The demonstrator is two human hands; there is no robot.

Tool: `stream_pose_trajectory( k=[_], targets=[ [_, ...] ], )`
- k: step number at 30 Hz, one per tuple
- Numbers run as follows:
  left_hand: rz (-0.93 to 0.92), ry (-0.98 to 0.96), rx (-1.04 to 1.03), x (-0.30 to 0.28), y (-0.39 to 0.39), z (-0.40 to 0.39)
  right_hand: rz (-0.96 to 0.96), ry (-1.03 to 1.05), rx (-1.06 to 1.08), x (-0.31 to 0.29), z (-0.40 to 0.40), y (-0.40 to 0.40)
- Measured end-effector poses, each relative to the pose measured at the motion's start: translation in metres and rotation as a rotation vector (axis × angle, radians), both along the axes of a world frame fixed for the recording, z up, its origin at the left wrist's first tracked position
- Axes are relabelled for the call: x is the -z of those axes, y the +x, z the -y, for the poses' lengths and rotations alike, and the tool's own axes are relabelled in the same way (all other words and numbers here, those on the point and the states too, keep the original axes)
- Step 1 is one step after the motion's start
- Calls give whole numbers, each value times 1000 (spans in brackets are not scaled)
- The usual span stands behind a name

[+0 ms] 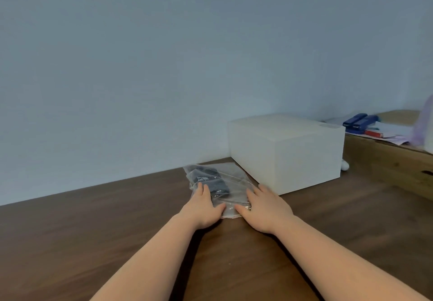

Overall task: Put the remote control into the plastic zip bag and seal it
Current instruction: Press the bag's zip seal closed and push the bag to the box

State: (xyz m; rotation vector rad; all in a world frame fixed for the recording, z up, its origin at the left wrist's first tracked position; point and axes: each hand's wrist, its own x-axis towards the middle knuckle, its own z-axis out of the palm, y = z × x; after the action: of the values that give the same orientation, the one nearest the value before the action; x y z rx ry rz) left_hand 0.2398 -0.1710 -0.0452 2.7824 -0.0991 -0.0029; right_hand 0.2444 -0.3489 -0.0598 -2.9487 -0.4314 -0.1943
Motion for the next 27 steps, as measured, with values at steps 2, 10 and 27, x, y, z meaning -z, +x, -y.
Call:
stream_pose_trajectory(
  k=[2, 10, 27],
  targets=[
    [-1, -6, 6, 0, 10, 7, 111, 34, 6, 2, -1, 5],
    [36, -3, -6, 1, 29, 16, 234, -9, -8, -2, -7, 26],
    [117, 111, -181, 13, -25, -5, 82, 57, -125, -9, -5, 1]
  ],
)
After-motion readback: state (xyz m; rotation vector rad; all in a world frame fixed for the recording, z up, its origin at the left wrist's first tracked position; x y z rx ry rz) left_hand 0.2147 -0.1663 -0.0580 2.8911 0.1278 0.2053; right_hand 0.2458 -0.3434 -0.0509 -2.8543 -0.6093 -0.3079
